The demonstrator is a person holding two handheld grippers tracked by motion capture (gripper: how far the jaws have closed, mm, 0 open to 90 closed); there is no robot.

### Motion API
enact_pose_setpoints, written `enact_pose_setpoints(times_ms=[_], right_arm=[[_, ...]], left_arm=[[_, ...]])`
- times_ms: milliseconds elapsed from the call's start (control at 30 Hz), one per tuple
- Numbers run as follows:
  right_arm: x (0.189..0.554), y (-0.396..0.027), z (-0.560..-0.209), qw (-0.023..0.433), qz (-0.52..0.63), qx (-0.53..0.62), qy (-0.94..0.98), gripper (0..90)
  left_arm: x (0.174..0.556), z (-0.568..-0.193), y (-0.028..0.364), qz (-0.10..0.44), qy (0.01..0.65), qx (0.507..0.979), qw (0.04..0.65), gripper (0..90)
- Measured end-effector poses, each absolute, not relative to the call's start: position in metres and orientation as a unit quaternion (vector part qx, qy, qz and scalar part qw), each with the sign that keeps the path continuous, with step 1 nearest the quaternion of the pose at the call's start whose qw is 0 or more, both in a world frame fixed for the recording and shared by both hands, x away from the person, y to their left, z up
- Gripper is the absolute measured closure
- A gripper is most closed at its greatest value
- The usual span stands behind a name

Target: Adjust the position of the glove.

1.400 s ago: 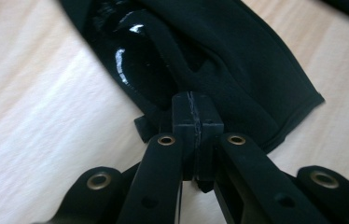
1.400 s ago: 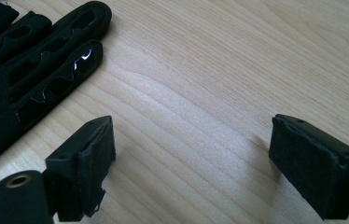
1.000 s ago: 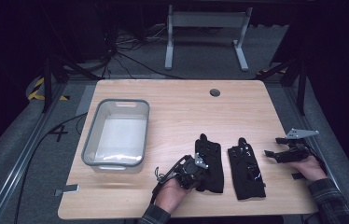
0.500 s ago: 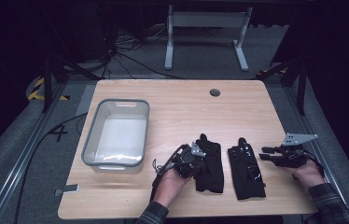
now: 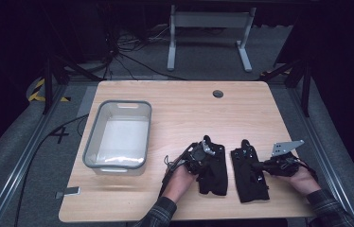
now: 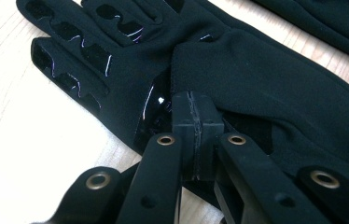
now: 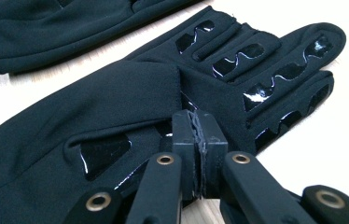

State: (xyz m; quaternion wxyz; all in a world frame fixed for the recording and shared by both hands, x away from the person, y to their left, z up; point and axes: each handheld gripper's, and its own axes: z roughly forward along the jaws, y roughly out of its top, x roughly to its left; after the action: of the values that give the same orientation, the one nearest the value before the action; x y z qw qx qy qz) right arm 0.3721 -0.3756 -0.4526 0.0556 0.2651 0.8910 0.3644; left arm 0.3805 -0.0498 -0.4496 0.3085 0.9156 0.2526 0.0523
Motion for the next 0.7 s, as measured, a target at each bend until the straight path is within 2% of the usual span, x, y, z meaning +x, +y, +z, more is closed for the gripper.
enact_pose_setpoints(times_ms=[700], right_arm=[[0.376,-0.36,-0.452,0.07,0.356,0.262,0.894,89.9]], left_arm=[[0.36,-0.449,-0.056,0.04,0.224,0.926,0.303,89.7]])
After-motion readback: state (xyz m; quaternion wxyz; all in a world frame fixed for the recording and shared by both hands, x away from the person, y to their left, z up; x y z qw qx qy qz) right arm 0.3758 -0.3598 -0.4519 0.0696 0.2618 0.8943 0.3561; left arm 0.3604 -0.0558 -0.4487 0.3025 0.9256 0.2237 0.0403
